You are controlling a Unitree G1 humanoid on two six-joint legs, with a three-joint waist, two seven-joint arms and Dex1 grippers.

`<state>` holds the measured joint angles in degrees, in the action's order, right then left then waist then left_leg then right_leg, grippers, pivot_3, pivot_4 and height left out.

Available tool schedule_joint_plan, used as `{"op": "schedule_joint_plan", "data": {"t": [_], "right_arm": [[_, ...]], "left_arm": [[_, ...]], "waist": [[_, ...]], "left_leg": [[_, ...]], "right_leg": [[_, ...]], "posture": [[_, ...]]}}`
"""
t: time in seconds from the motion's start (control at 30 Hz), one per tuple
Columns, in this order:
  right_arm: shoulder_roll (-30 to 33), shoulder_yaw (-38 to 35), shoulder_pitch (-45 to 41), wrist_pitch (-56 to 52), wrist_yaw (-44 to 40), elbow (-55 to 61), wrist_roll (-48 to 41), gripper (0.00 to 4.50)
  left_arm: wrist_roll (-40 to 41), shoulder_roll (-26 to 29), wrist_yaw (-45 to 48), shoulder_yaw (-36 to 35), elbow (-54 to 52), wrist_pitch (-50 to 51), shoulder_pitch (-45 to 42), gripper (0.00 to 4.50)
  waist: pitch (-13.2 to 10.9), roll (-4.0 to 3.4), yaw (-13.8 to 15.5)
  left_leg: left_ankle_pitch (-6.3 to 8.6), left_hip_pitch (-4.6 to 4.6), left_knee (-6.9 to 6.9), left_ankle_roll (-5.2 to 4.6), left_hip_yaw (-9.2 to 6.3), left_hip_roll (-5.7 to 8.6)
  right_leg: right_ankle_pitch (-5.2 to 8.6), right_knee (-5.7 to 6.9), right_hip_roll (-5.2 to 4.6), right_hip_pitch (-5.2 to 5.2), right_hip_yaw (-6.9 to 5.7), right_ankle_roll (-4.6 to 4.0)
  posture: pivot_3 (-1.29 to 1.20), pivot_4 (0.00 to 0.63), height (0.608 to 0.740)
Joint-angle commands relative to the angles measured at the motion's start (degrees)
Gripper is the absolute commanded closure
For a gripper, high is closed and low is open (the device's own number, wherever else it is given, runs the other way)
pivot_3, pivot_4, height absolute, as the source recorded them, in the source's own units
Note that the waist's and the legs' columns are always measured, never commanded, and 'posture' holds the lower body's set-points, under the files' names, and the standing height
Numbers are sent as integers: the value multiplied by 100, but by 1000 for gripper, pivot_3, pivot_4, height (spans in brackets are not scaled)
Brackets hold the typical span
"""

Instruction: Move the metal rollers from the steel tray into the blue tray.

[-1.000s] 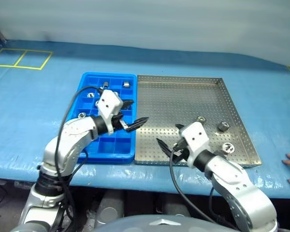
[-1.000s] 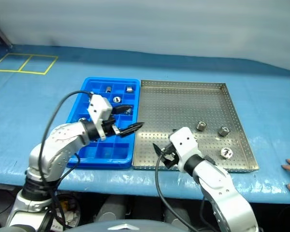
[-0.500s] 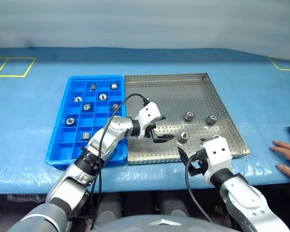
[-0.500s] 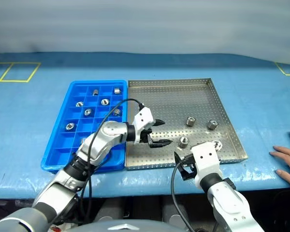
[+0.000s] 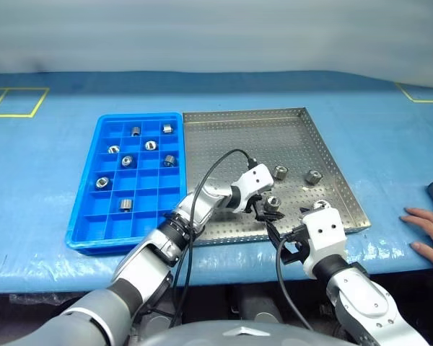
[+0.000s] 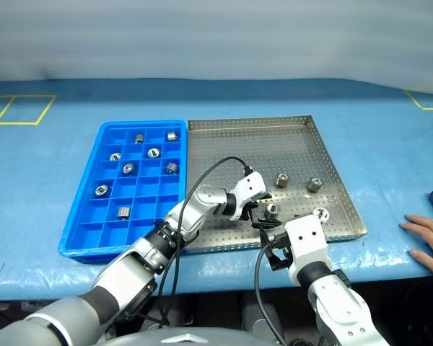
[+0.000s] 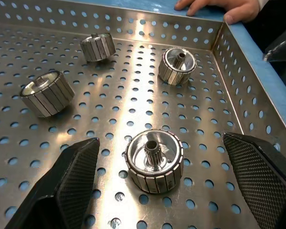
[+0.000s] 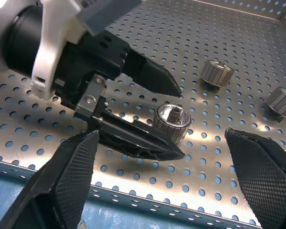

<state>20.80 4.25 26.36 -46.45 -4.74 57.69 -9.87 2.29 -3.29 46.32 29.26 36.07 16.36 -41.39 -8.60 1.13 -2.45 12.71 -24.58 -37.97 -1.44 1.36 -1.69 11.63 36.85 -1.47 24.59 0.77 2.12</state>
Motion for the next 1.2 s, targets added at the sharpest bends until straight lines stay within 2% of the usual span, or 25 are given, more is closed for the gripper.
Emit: {"op": "schedule_joint_plan", "data": {"t": [0.03, 0.1, 0.3, 0.33, 0.5, 0.7, 0.97, 1.2], "right_arm": [[46, -11, 1, 137, 80, 231, -48, 0], [54, -22, -13, 129, 91, 231, -59, 0], [94, -43, -96, 84, 108, 231, -119, 0], [100, -24, -161, 30, 94, 231, -127, 0], [158, 46, -513, -228, -28, 231, -193, 0], [286, 259, -1585, -526, -405, -120, -318, 0], [341, 1135, -3149, -287, -1087, -1213, -254, 0], [99, 1813, -4094, 258, -1751, -2156, -237, 0]], "left_arm": [[-258, -230, -160, -22, 373, -326, -199, 183], [-310, -278, -154, -81, 468, -405, -219, 620], [-276, -205, 18, -229, 197, -426, -160, 2640], [-260, -144, 55, -266, 68, -379, -117, 2802], [-107, 193, 205, -459, -842, -66, 144, 2801], [342, 764, -95, -1280, -2682, 642, 637, 2801], [679, 2031, -597, -2464, -5020, 1169, 1888, 2801], [790, 2816, -1205, -3487, -6588, 1993, 3244, 2801]], "waist": [[0, 0, -8], [0, 0, -14], [0, 0, -29], [0, 0, -27], [0, -1, -7], [0, -1, 41], [-1, -1, 250], [-5, 3, 608]], "left_leg": [[0, 0, 0, 0, 0, 0], [1, -1, 1, 0, 1, 0], [1, -1, 1, -1, 1, -1], [0, -1, 0, -1, 1, -1], [0, 0, 2, -1, 2, -3], [0, 2, -1, -2, 0, -11], [-2, 4, 6, -2, -7, -5], [-2, 3, 5, -1, -10, -6]], "right_leg": [[0, -1, 0, 0, 0, 0], [0, -2, -1, 0, 0, 0], [0, -1, -1, 1, 1, 0], [0, -1, -1, 0, 1, 1], [-1, 1, 0, 1, 2, 1], [-2, 5, 0, -1, 3, 2], [-2, 5, 7, -4, 0, 1], [-2, 1, 0, -7, -4, 2]], "posture": [[-154, 150, 740], [-155, 150, 740], [-120, 150, 740], [-120, 150, 740], [-61, 150, 740], [30, 150, 740], [188, 150, 740], [344, 150, 740]]}}
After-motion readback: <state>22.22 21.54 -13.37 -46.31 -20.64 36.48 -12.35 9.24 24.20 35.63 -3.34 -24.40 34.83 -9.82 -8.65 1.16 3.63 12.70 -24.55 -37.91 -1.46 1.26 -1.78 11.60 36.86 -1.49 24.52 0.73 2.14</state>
